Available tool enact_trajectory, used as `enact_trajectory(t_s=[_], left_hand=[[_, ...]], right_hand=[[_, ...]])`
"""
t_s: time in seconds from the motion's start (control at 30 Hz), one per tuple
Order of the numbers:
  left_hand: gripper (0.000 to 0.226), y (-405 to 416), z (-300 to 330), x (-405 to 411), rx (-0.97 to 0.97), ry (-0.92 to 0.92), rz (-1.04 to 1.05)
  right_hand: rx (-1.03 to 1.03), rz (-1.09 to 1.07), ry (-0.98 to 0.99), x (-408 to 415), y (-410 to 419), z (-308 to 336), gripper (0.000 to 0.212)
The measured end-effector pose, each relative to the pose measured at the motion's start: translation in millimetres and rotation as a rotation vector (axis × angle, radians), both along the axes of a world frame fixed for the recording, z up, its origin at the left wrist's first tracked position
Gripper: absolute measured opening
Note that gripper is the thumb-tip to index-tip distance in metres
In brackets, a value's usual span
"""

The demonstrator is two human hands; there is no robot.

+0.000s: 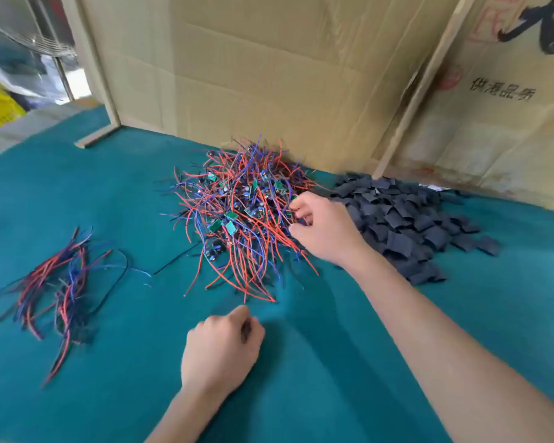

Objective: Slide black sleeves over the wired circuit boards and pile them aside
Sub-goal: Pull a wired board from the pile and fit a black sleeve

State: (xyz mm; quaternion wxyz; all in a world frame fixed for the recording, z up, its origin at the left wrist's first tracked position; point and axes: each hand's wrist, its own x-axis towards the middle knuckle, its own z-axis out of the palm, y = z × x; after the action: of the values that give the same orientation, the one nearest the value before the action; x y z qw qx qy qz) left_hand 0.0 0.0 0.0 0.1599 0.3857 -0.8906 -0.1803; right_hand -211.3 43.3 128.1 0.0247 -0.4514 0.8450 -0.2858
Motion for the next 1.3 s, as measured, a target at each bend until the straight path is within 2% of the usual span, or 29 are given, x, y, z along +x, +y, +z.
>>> enact_trajectory(t_s=[0.07,0.1,0.2,0.27,0.37,0.5,0.63,0.7,0.77,0.8,0.87,0.9,0.97,1.1,1.17,1.23,1.27,1.3], left_hand=[[0.034,-2,1,-2,-0.003,0.026,-0.011],[0.033,-2,-2,-2,-0.011,0.013,-0.014],[0.031,0,-3,-2,0.007,0.020,-0.029],[0.030,-2,-3,0,0.010,0.019,-0.030],[0.030,-1,-5,-2,0.005,0.007,-0.027],[0.034,-2,-5,-1,0.005,0.001,-0.038],[0.032,-5,2,5,0.073,0.041,-0.088],[0.024,-6,9,5,0.242,0.221,-0.151],[0.013,5,24,-14,0.597,0.477,-0.232],[0.012,14,35,-32,0.839,0.589,-0.275],[0.029,33,52,-79,1.309,0.724,-0.313],[0.040,42,59,-103,1.483,0.752,-0.289],[0.042,57,67,-144,1.645,0.818,-0.253],[0.025,78,57,-191,1.617,0.851,-0.306],[0.024,76,54,-210,1.547,0.839,-0.296],[0.027,70,53,-223,1.495,0.825,-0.247],[0.030,69,51,-227,1.479,0.816,-0.238],[0.034,70,49,-228,1.460,0.804,-0.233]], right_hand=[[0.175,-0.076,0.009,-10,-37,-3,0.049],[0.215,-0.099,-0.001,-14,-51,-7,0.051],[0.225,-0.169,0.008,-19,-72,-18,0.040],[0.143,-0.197,0.016,-28,-76,-24,0.022],[0.008,-0.229,-0.065,-42,-75,-25,0.040],[-0.287,-0.264,-0.375,-48,-58,-14,0.014],[-0.518,-0.276,-0.605,-47,-17,10,0.023],[-0.612,-0.237,-0.694,-39,16,17,0.029],[-0.660,-0.191,-0.725,-21,56,9,0.026],[-0.657,-0.176,-0.721,-9,76,1,0.022],[-0.602,-0.166,-0.665,17,111,-19,0.019],[-0.559,-0.168,-0.606,27,126,-31,0.019],[-0.446,-0.191,-0.508,34,151,-53,0.026],[-0.223,-0.183,-0.412,6,175,-57,0.034],[-0.364,-0.323,-0.384,-32,181,-53,0.043],[-0.505,-0.564,-0.237,-76,184,-53,0.028],[-0.493,-0.644,-0.114,-93,183,-56,0.015],[-0.433,-0.673,-0.022,-105,179,-64,0.013]])
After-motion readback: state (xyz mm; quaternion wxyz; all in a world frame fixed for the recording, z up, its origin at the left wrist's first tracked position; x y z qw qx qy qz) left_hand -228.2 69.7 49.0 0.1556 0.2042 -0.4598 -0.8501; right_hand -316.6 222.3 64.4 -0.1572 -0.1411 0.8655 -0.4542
